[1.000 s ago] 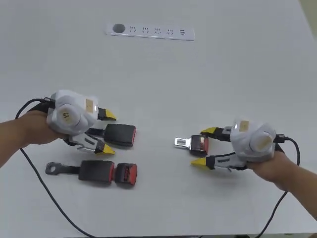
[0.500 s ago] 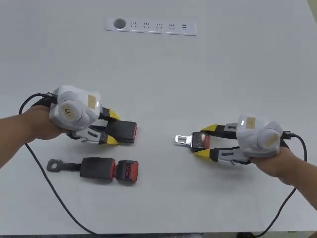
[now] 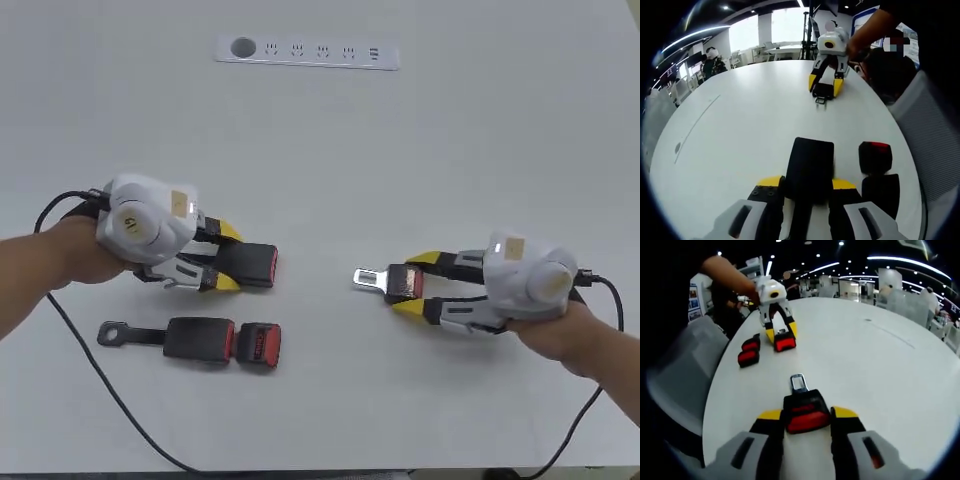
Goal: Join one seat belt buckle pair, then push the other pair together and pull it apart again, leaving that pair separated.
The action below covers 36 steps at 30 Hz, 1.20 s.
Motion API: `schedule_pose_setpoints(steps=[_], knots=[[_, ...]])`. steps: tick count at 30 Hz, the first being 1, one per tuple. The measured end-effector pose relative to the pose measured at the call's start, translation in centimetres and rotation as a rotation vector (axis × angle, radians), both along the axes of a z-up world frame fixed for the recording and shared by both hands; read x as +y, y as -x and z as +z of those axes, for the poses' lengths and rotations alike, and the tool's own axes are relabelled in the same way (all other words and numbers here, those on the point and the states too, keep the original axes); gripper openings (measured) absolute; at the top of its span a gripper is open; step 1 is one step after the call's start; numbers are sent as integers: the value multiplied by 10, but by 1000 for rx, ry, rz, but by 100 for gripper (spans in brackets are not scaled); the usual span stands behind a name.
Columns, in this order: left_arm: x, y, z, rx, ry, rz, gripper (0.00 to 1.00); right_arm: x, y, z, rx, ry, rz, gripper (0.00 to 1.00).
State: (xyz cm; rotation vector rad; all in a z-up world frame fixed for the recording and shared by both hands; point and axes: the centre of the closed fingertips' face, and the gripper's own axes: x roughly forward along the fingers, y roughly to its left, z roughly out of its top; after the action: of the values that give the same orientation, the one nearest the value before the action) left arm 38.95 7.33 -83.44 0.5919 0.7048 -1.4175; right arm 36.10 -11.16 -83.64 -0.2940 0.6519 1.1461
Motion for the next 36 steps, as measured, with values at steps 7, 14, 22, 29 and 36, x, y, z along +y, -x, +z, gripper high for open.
schedule_pose_setpoints(steps=[7, 14, 22, 29, 36], knots=[[-1, 1, -1, 4, 5, 13, 35, 14, -6, -3, -5, -22, -12, 37], [-1, 1, -2, 5, -7, 6, 35, 40, -11, -4, -7, -45, -2, 37], [-1, 2, -4, 5, -18, 0, 35, 69, -11, -4, -11, -48, 22, 36], [-1, 2, -5, 5, -26, -2, 35, 88, -14, -4, -6, -46, 28, 36], [-1, 2, -5, 7, -33, 1, 35, 102, -19, -5, -6, -27, 42, 36]])
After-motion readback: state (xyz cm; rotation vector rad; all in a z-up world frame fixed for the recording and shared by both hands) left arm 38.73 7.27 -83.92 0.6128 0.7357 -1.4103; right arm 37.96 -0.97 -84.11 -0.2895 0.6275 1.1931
